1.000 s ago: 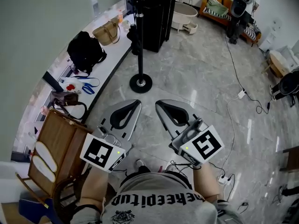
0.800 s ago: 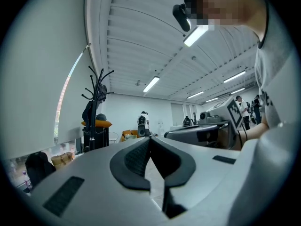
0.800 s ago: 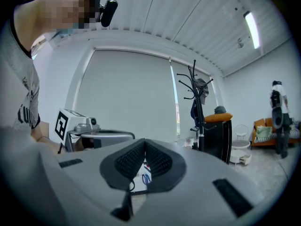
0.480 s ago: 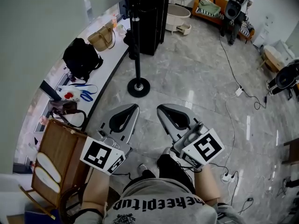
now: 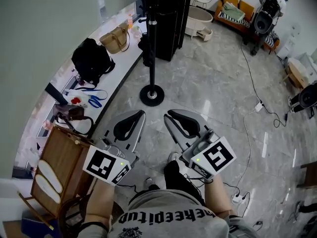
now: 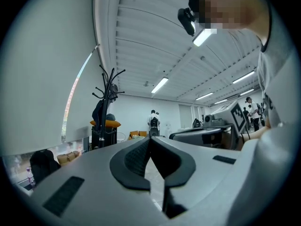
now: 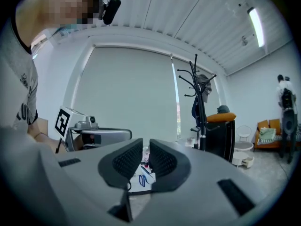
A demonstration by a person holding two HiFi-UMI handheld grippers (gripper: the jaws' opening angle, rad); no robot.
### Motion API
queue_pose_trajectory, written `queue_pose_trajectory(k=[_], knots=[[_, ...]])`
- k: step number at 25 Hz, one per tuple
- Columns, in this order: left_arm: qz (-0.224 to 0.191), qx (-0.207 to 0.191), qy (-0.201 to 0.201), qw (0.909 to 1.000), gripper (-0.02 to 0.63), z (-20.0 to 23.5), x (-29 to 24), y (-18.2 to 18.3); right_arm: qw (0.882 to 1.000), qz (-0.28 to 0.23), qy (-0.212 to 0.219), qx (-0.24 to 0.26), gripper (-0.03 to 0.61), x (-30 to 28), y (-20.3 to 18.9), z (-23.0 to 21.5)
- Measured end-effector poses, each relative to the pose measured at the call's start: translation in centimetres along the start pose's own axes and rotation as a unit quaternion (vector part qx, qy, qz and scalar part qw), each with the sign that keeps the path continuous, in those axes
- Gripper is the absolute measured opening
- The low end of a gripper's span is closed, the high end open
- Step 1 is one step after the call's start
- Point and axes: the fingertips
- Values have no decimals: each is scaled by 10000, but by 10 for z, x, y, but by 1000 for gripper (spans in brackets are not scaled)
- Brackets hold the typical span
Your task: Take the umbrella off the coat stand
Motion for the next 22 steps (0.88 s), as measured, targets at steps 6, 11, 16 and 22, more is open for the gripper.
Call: queue_pose_trajectory(k=[6, 11, 16, 22], knots=[[-29, -37, 224, 9997, 15, 17, -36, 10, 9997, -39, 237, 18, 52, -17, 6, -38], [-13, -97, 332, 9994, 15, 24, -70, 14, 9994, -117, 336, 34, 39, -25, 11, -73], [-11, -128, 452, 9989, 15, 30, -101, 18, 9989, -105, 464, 14, 12, -33, 11, -107], [3, -133, 629, 9979, 15, 35, -132, 24, 9981, -42, 606, 94, 11, -39, 10, -139]])
Point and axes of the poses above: the fingertips, and each gripper's own axes: x backward along the fingers, z to its left, y out of its top, and after that the axes turned 11 degrees about z, right-handed
